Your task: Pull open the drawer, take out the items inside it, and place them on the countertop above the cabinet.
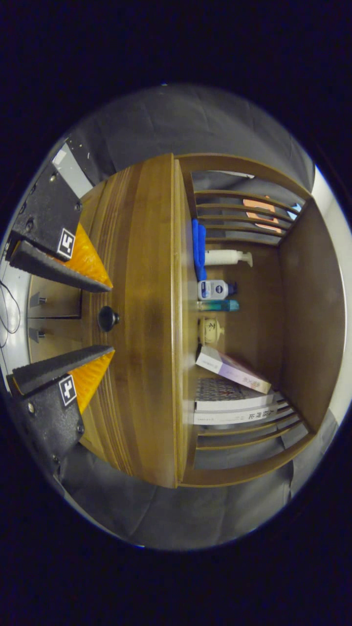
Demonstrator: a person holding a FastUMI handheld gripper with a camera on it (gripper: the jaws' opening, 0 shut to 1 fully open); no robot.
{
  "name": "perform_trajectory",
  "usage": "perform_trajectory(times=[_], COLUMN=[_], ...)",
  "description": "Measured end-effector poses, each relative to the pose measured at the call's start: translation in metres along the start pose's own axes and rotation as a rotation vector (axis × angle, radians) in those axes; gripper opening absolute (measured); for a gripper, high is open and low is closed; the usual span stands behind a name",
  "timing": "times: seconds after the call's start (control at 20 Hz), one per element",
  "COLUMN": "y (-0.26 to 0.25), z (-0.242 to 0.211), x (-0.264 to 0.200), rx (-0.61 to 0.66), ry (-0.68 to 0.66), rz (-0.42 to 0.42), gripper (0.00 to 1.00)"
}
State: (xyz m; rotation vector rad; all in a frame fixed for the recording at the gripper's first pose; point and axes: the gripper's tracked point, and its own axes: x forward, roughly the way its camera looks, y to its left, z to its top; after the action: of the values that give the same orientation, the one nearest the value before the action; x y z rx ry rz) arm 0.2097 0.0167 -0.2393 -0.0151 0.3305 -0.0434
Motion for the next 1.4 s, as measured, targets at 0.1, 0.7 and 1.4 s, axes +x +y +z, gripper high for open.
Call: perform_trajectory(times=[0.1,0.7,1.4], y=[0.003,0.001,-0.002], z=[0.0,-0.004,-0.017], x=[0.005,0.015,-0.03], rx=[-0.001,0.065,0.037], ry=[0.005,0.018,0.004], rz=[0.004,0.008,0.011], gripper=[0.69,0.27,0.23])
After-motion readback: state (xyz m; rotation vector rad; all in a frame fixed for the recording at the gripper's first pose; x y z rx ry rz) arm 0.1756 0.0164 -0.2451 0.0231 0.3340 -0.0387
